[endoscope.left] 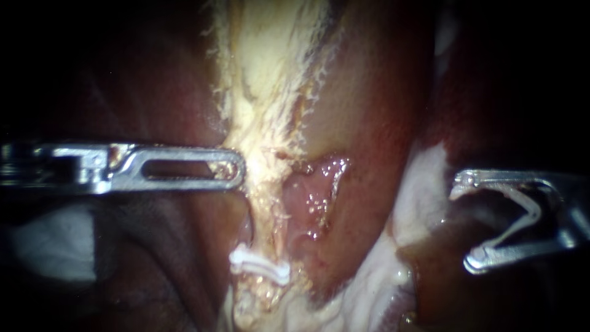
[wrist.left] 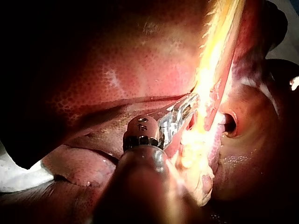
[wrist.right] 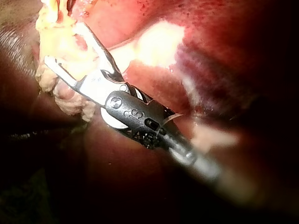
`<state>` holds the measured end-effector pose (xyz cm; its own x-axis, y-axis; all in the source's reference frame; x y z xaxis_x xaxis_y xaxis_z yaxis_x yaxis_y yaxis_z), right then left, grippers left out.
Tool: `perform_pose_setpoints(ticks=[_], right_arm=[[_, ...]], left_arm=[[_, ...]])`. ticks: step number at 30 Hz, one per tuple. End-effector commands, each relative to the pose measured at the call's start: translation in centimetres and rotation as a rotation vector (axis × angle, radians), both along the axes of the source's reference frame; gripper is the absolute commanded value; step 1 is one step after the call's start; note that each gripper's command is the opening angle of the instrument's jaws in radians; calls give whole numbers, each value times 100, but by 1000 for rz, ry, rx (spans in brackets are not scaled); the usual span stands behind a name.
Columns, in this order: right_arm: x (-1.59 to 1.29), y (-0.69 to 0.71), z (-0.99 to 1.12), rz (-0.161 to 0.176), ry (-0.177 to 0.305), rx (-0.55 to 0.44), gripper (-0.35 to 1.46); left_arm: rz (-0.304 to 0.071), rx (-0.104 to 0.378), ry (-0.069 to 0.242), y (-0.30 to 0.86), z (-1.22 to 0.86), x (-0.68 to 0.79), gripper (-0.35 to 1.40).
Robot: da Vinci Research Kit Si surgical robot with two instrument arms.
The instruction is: Clipping third clip left tube
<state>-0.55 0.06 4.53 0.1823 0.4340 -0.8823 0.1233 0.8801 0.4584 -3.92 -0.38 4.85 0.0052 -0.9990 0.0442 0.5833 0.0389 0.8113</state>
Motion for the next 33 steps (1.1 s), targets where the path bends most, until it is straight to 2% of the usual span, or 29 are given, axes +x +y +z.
perform_pose_setpoints(ticks=[1, 10, 13, 19, 22, 27, 33], right_arm=[[0, 1, -1, -1, 0, 0, 60], [1, 0, -1, 0, 0, 0, 60], [3, -1, 0, -3, 3, 1, 60], [17, -6, 9, -3, 0, 28, 60], [31, -10, 17, -6, -1, 45, 60], [61, -21, 35, -29, -16, 83, 60], [101, -30, 55, -39, -19, 119, 60]], left_arm=[[0, 0, 0, 0, 0, 0, -35], [1, 0, -1, 0, -1, 2, -35], [1, 1, 0, 2, -6, 8, -35], [-12, 0, 12, 12, -26, 30, -35], [-16, 1, 15, 16, -36, 37, -35], [-21, 3, 24, 17, -48, 42, -35], [-23, 3, 25, 17, -53, 43, -35]])
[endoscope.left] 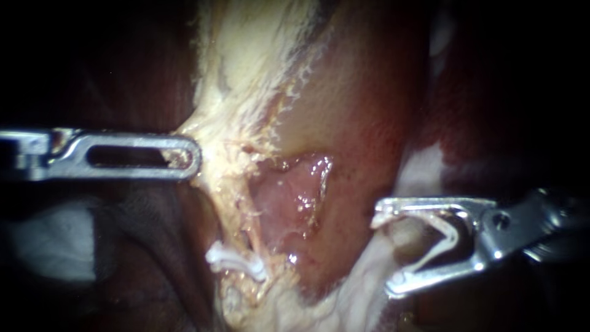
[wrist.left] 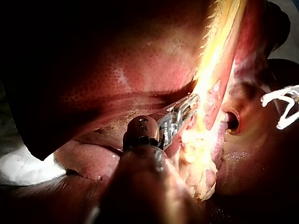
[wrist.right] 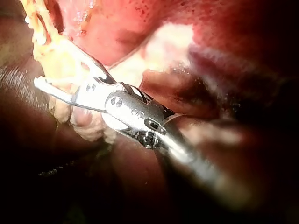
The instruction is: Clipping third clip left tube
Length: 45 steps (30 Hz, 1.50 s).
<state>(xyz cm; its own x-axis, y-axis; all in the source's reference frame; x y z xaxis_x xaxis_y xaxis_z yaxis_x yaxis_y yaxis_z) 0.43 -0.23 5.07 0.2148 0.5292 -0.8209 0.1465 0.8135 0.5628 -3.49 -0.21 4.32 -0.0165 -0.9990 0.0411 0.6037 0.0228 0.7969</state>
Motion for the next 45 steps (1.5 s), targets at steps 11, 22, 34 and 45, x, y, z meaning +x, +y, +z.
perform_pose_setpoints(ticks=[11, 22, 34, 45], right_arm=[[71, -8, 35, -26, -24, 58, 59], [110, -9, 57, -29, -43, 89, 59], [132, -11, 77, -29, -62, 104, 59], [147, -17, 95, -39, -85, 101, 59]], left_arm=[[-1, 0, 1, -1, -1, 1, -35], [-2, 0, 2, -3, -4, 0, -35], [-3, 0, 2, -3, -6, 0, -35], [-3, 0, 3, -3, -7, 0, -35]])
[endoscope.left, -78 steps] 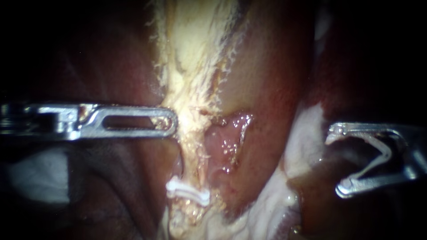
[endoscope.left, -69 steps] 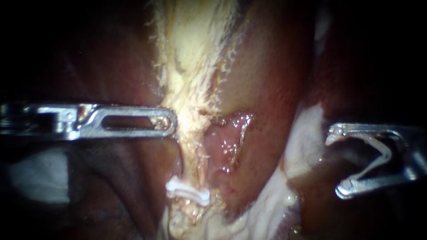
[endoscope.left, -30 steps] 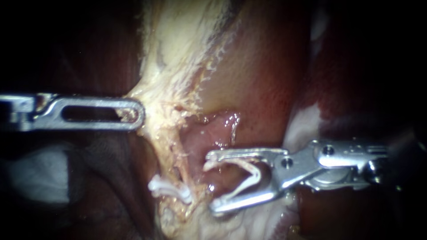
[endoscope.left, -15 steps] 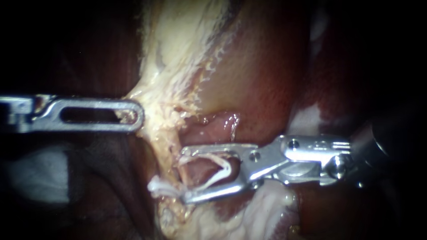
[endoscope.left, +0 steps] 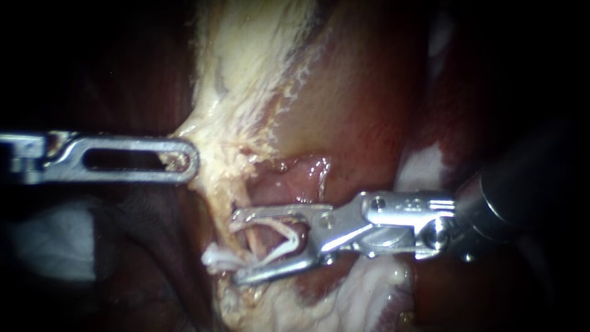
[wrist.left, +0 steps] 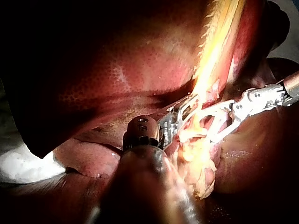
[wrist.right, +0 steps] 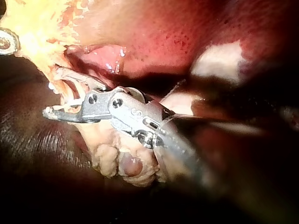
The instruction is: Clipping third clip left tube
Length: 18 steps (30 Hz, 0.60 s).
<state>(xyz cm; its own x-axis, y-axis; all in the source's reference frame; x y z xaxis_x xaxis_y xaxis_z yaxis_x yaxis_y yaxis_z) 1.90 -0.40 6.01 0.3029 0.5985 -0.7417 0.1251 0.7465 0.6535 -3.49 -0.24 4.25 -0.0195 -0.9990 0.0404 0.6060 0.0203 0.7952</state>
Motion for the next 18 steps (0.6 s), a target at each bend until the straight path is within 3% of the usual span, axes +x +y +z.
perform_pose_setpoints(ticks=[1, 13, 18], right_arm=[[2, -1, 2, -1, -3, -2, 59], [19, 1, 9, 3, -8, -3, 59], [20, 5, 9, 25, -27, -9, 59]], left_arm=[[0, 0, 0, 0, 0, 0, -35], [-7, -1, 1, -5, -9, -6, -35], [-10, -2, 0, -7, -12, -7, -35]])
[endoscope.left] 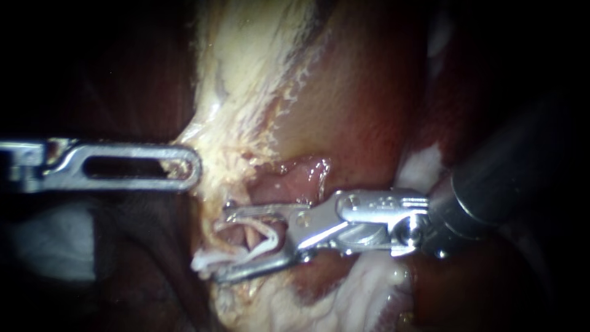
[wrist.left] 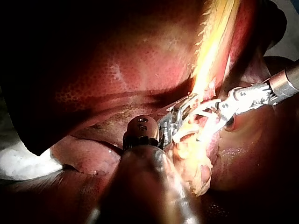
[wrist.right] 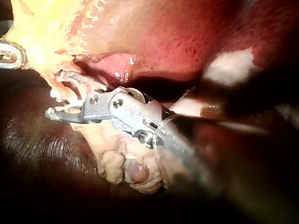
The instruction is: Clipping third clip left tube
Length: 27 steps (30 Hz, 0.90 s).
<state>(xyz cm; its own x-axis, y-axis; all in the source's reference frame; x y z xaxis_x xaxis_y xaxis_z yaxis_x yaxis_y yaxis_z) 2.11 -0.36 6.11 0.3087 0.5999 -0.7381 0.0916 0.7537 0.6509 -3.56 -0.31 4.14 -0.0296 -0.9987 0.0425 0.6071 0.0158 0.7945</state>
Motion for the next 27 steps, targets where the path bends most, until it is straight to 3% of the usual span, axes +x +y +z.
perform_pose_setpoints(ticks=[1, 9, 18, 21, 27], right_arm=[[-1, 2, -1, 5, -4, -2, 59], [0, 7, 1, 33, -29, -16, 59], [1, 8, 0, 32, -28, -26, 59], [-1, 8, 0, 50, -49, -34, 59], [-14, 9, -10, 29, -87, -35, 59]], left_arm=[[-2, -1, 1, 0, 0, 0, -35], [-1, 1, -1, -3, -6, -3, -35], [-2, 2, -5, -4, -8, -4, -35], [-2, 2, -5, -4, -9, -4, -35], [-1, 3, -6, -3, -11, -3, -35]])
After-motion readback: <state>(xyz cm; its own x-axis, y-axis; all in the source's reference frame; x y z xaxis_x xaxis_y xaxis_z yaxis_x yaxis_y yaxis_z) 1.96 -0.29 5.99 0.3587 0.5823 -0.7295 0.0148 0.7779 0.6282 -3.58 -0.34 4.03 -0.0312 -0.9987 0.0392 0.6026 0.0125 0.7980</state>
